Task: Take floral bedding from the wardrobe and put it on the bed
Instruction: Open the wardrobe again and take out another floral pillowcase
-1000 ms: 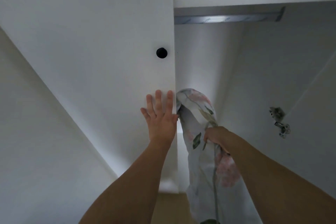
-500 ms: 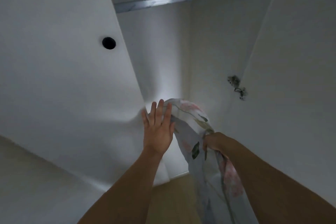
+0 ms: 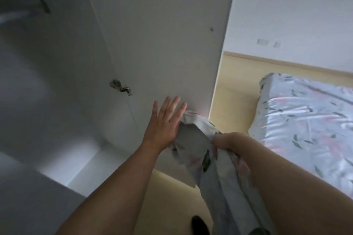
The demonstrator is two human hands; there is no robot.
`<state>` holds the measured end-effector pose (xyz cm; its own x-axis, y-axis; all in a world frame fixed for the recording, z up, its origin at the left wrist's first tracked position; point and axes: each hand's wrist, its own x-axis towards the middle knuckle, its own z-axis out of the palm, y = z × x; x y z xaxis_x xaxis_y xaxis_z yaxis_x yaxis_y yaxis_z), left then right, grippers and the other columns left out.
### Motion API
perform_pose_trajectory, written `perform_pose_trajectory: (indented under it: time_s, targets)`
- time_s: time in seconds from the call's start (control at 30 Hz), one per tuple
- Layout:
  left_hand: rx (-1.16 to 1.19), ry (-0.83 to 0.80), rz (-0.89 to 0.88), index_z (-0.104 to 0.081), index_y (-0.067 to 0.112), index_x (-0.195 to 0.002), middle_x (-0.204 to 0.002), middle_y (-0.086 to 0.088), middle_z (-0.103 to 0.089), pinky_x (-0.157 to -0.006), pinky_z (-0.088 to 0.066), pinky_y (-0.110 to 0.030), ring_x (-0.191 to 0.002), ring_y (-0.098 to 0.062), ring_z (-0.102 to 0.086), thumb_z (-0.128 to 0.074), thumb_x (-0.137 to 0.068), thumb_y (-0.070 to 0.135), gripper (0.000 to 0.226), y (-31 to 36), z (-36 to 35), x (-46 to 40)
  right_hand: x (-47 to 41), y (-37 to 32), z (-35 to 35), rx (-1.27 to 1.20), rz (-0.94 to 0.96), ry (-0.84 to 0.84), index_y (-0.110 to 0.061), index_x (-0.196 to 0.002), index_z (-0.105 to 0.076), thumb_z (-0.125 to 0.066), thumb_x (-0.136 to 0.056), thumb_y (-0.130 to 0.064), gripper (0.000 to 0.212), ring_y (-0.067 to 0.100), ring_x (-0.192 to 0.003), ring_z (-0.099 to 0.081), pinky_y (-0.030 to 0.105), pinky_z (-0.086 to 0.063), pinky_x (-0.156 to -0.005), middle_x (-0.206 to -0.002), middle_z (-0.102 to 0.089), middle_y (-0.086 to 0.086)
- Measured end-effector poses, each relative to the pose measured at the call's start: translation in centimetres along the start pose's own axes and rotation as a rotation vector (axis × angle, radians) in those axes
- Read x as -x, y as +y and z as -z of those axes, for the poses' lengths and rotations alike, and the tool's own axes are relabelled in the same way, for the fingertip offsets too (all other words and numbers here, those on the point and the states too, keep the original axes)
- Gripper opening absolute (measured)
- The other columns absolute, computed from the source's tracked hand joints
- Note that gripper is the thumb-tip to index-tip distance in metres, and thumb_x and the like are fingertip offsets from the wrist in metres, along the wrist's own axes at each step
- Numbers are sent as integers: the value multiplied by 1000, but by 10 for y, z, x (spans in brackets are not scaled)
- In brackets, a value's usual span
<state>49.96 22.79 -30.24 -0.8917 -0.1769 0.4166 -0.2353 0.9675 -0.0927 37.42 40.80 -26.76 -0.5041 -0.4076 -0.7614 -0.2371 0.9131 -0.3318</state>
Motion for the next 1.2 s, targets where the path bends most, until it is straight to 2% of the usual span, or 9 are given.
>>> perform_pose_trajectory:
  time_s: [0.17, 0.3, 0.5, 0.6, 0.67, 0.83, 0.93, 1.07, 1.2]
  targets:
    - [-191, -59, -342, -25, 17, -152, -160, -9, -19, -117, -8, -58, -147, -32, -16, -40, -97, 24, 58, 74, 13, -71, 30, 94, 20, -162, -167, 134, -7, -142, -39, -38, -98, -33, 51, 31, -129, -45, 40, -37, -109, -144, -45, 14]
    - [-505, -241, -237, -12, 10, -154, -163, -11, -1, -110, 20, -53, -148, -31, 12, -27, -100, 23, 57, 102, 20, -102, 43, 128, 28, -270, -205, 187, -8, -148, -27, -34, -99, -41, 59, 32, -131, -42, 41, -35, -110, -148, -39, 14]
    - [-874, -371, -345, -64, 15, -114, -111, -7, -63, -116, -1, -59, -119, -36, -41, -37, -95, 21, 34, 136, 40, -104, 46, 136, 40, -383, -221, 315, -1, -148, -24, -19, -101, -45, 64, 32, -134, -39, 40, -32, -112, -148, -38, 19]
    - [-759, -496, -186, -64, 23, -106, -102, 0, -63, -83, -41, -41, -101, -27, -50, -47, -91, 20, 23, 153, 55, -109, 42, 129, 35, -377, -222, 310, -2, -148, -23, -24, -101, -43, 63, 31, -133, -40, 41, -34, -112, -147, -38, 18]
    - [-737, -620, -104, -63, 22, -104, -97, 3, -63, -63, -40, -31, -89, -23, -59, -54, -81, 18, 24, 153, 64, -111, 39, 116, 30, -338, -194, 284, -3, -148, -22, -27, -100, -41, 62, 31, -133, -41, 42, -37, -110, -147, -39, 18]
    - [-776, -932, 52, -68, 25, -93, -83, 13, -60, -72, -43, -20, -72, -12, -60, -50, -72, 15, 30, 119, 80, -87, 32, 65, 16, -222, -152, 185, -2, -146, -28, -25, -100, -42, 61, 35, -120, -52, 41, -49, -95, -138, -48, 19]
    - [-792, -1030, 252, -65, 19, -88, -73, 0, -54, -64, -48, -27, -67, -29, -57, -50, -77, 19, 19, 88, 82, -63, 25, 28, 3, -155, -110, 110, -1, -142, -35, -31, -99, -38, 57, 34, -115, -55, 41, -48, -89, -132, -53, 19]
    - [-776, -1060, 512, -56, -1, -104, -88, -24, -51, -35, -47, -37, -67, -42, -48, -58, -79, 16, 31, 49, 92, -26, 18, -29, -20, -15, -33, -25, -2, -132, -48, -42, -96, -29, 45, 28, -84, -59, 37, -48, -78, -99, -65, 13]
    - [-805, -1090, 604, -47, -2, -127, -106, -28, -50, -57, -58, -47, -92, -44, -50, -69, -74, 7, 58, 0, 102, 9, 15, -84, -43, 147, 7, -155, -3, -125, -55, -49, -89, -21, 41, 28, -81, -62, 36, -51, -75, -91, -66, 10]
